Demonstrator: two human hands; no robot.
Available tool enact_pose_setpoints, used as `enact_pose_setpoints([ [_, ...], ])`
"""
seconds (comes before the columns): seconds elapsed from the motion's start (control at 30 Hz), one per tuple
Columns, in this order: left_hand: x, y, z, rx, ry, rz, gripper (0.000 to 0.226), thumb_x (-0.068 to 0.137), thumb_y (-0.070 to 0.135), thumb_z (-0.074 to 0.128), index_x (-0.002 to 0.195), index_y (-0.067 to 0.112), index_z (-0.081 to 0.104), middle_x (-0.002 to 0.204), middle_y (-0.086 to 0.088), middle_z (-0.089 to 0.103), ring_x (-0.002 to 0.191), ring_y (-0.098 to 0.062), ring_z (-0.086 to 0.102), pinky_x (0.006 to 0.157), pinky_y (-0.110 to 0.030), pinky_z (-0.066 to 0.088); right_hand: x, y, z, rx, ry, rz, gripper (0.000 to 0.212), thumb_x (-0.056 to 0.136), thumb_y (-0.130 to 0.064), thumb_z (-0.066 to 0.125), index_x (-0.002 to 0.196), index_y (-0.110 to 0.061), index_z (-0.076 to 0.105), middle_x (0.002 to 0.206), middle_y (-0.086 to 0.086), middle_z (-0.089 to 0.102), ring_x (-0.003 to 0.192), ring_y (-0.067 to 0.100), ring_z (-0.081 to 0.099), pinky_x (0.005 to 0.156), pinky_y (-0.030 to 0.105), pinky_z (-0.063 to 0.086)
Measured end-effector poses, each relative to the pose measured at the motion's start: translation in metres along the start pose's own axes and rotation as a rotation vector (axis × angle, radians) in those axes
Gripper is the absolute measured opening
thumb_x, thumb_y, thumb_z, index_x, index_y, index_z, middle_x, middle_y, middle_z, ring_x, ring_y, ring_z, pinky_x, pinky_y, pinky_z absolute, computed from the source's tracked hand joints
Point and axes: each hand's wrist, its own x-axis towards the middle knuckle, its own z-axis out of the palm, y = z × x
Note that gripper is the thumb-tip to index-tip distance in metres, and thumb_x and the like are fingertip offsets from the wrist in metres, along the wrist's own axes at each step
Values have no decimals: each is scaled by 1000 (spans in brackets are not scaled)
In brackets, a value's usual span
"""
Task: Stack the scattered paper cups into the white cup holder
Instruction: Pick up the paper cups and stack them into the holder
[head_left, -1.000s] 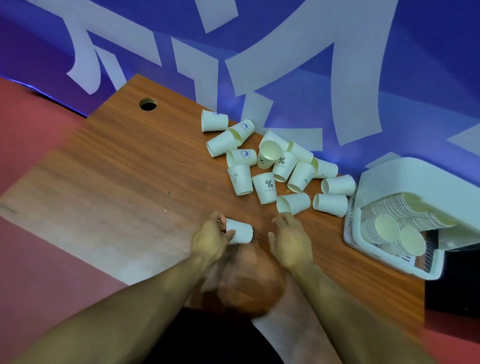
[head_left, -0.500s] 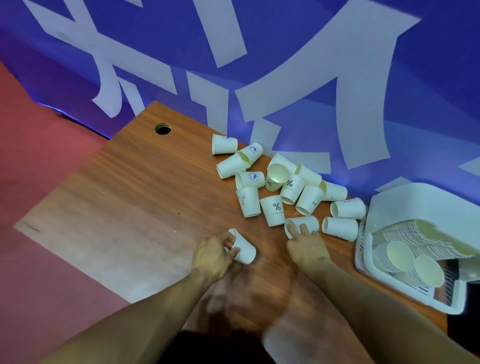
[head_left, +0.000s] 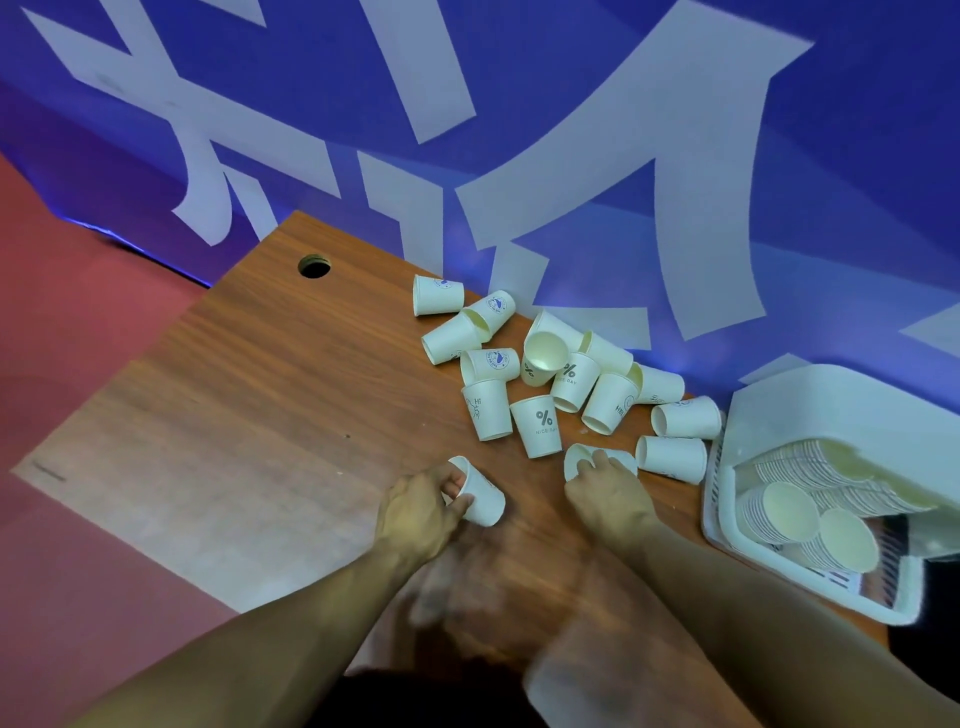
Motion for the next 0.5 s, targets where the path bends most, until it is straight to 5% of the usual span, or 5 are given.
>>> enact_pose_setpoints([
  [0.07,2,7,-1,1,-4,20,13,84,38,68,95,31,65,79,23,62,80,-10,61,71,-25,46,-7,-1,-10,51,110,40,24,89,2,46,103,-4,65,102,14,61,101,32,53,73,36,42],
  [0.13,6,15,-2,11,-11,51,14,85,39,66,96,32,65,81,24,62,81,-9,61,71,-25,45,-14,-1,-19,71,241,112,14,67,1,71,79,-6,67,76,10,63,73,29,59,51,34,43],
  [0.23,9,31,-5,32,-9,100,15,85,41,65,97,30,66,83,21,65,83,-12,63,73,-28,48,-23,1,-19,196,337,166,38,37,3,82,68,-8,63,58,8,56,50,27,53,34,28,33],
  [0.5,10,87,-6,85,21,320,9,87,39,65,86,30,63,76,20,62,72,-10,58,62,-26,37,-77,29,-17,328,584,375,28,57,-19,88,67,-17,62,63,0,53,43,23,51,37,24,21],
])
